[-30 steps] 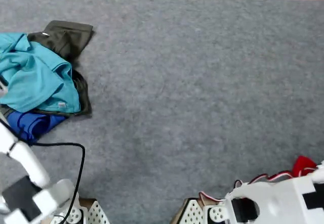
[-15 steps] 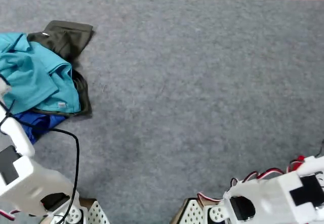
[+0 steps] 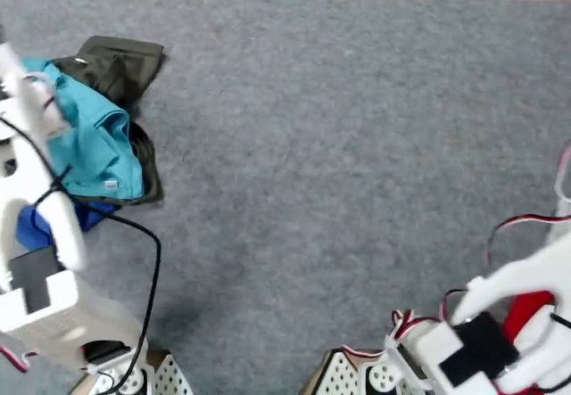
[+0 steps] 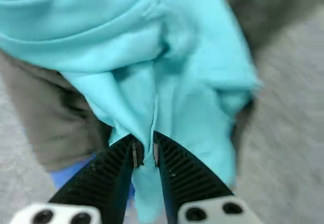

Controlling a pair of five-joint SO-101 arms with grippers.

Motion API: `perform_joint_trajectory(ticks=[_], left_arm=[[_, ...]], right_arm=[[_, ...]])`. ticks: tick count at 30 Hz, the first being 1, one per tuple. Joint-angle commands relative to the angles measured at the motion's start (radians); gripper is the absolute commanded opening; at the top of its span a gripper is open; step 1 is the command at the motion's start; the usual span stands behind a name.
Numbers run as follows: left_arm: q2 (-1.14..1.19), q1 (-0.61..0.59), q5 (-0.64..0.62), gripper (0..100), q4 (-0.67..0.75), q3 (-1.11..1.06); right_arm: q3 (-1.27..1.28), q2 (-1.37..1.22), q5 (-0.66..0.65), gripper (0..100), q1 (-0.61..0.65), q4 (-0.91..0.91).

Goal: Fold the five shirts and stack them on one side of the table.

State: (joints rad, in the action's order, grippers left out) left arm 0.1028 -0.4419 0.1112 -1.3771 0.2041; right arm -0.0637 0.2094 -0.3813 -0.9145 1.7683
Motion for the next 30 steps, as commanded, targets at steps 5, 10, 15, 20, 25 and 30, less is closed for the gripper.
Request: perform_joint_trajectory(ticks=[5, 10, 15, 20, 25, 30], left_arm=[[-0.016, 0.322, -0.008, 2, -0.293, 0.261], [-0.114, 0.531, -0.006, 2, -0.374, 0.270], [-0.300, 0.756, -0.006, 2, -0.377, 0.109], [-0.516, 1.036, -0.008, 2, -0.376, -0.112], [-0.693, 1.280, -0.002, 2, -0.374, -0.256], [-0.780, 1.481, 0.000, 2, -0.373, -0.288]], right_arm=[[0.054, 0.065, 0.012, 1.2, 0.120, 0.012], [0.058, 0.065, 0.005, 1.2, 0.111, -0.011], [0.058, 0.065, 0.005, 1.2, 0.111, -0.014], [0.059, 0.065, 0.005, 1.2, 0.111, -0.015], [0.059, 0.064, 0.005, 1.2, 0.117, -0.015], [0.058, 0.064, 0.003, 1.5, 0.119, -0.015]])
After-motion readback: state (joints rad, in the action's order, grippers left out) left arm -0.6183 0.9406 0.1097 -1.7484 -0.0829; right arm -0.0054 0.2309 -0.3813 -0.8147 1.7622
